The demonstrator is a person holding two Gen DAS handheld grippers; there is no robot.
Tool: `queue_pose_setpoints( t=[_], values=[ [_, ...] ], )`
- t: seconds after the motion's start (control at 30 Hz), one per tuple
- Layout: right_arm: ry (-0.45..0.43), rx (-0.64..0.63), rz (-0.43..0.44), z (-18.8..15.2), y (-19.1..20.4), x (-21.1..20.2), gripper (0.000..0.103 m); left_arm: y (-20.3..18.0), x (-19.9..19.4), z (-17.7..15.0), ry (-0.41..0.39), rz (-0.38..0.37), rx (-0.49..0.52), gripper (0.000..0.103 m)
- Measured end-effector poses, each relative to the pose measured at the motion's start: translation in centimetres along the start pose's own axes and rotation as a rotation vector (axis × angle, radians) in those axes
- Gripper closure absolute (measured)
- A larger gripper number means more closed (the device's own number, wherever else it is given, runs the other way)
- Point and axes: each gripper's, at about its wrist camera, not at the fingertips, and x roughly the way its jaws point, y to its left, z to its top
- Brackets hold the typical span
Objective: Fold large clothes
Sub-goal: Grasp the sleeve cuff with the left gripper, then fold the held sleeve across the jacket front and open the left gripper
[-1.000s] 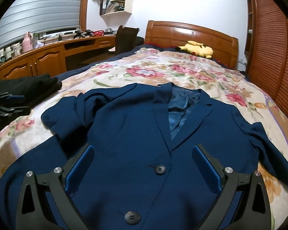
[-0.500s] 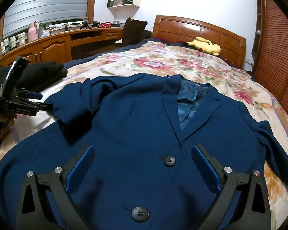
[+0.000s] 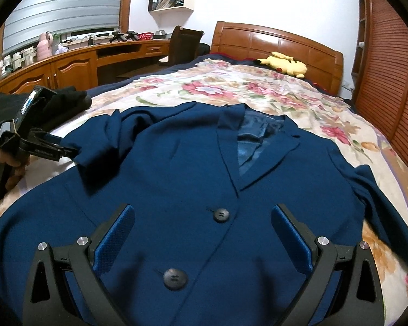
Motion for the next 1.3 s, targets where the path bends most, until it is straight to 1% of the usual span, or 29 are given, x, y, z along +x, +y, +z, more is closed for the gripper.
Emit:
queue_pose_setpoints(
  t=[0.03, 0.07, 0.1, 0.17, 0.27, 0.4, 0.5, 0.63, 0.77, 0.87, 0.97, 1.0, 1.07, 1.1, 1.13, 1.17, 1.2, 1.27, 1.3],
  values=[
    [-0.001, 0.003, -0.003, 0.0, -0.2, -0.1, 0.003, -0.2, -0.2, 0.0, -0.001, -0.006, 0.002, 0.076],
    [-0.003, 0.007, -0.004, -0.1, -0.3, -0.3, 0.003, -0.4, -0.5, 0.1, -0.007, -0.007, 0.008, 0.085],
    [-0.004, 0.012, -0.007, -0.1, -0.5, -0.4, 0.003, -0.9, -1.2, 0.3, -0.027, 0.005, 0.016, 0.092],
    [-0.007, 0.018, -0.011, -0.2, -0.8, -0.7, 0.003, -1.8, -2.6, 0.8, -0.077, 0.026, 0.025, 0.093],
    [-0.011, 0.03, -0.016, -0.4, -1.4, -1.1, 0.003, -4.1, -5.6, 1.9, -0.168, 0.035, 0.052, 0.094],
    [-0.02, 0.05, -0.028, -0.8, -2.5, -2.0, 0.003, -7.8, -9.6, 3.7, -0.275, 0.007, 0.096, 0.094],
    [-0.027, 0.066, -0.043, -1.0, -3.4, -2.6, 0.003, -11.0, -12.0, 4.7, -0.332, -0.024, 0.132, 0.095],
    [-0.036, 0.1, -0.066, -1.5, -4.9, -3.5, 0.003, -15.7, -13.9, 5.9, -0.371, -0.068, 0.198, 0.095],
    [-0.04, 0.134, -0.086, -2.2, -6.2, -4.4, 0.003, -19.9, -15.0, 5.9, -0.396, -0.122, 0.27, 0.095],
    [-0.041, 0.152, -0.099, -2.6, -6.9, -5.1, 0.003, -22.4, -15.5, 5.4, -0.399, -0.159, 0.315, 0.095],
    [-0.042, 0.166, -0.109, -2.8, -7.2, -5.5, 0.003, -24.0, -15.5, 4.6, -0.383, -0.2, 0.314, 0.094],
    [-0.042, 0.17, -0.112, -2.9, -7.1, -5.6, 0.003, -24.3, -15.6, 4.2, -0.381, -0.206, 0.314, 0.094],
    [-0.04, 0.175, -0.116, -3.0, -7.2, -5.6, 0.003, -24.7, -15.6, 3.3, -0.382, -0.202, 0.318, 0.088],
    [-0.037, 0.177, -0.117, -3.0, -7.1, -5.6, 0.003, -24.9, -15.5, 2.8, -0.38, -0.207, 0.321, 0.081],
    [-0.034, 0.18, -0.118, -3.0, -7.0, -5.5, 0.003, -24.8, -15.4, 2.5, -0.378, -0.214, 0.32, 0.071],
    [-0.031, 0.183, -0.118, -3.0, -6.9, -5.4, 0.003, -24.4, -15.3, 2.1, -0.383, -0.223, 0.315, 0.066],
    [-0.029, 0.185, -0.116, -2.9, -6.8, -5.3, 0.003, -24.4, -15.4, 1.8, -0.392, -0.226, 0.312, 0.059],
    [-0.028, 0.187, -0.113, -2.8, -6.7, -5.3, 0.003, -24.0, -15.4, 1.2, -0.405, -0.217, 0.312, 0.056],
    [-0.027, 0.186, -0.111, -2.7, -6.5, -5.3, 0.003, -23.7, -15.2, 0.9, -0.41, -0.21, 0.312, 0.051]
  ],
)
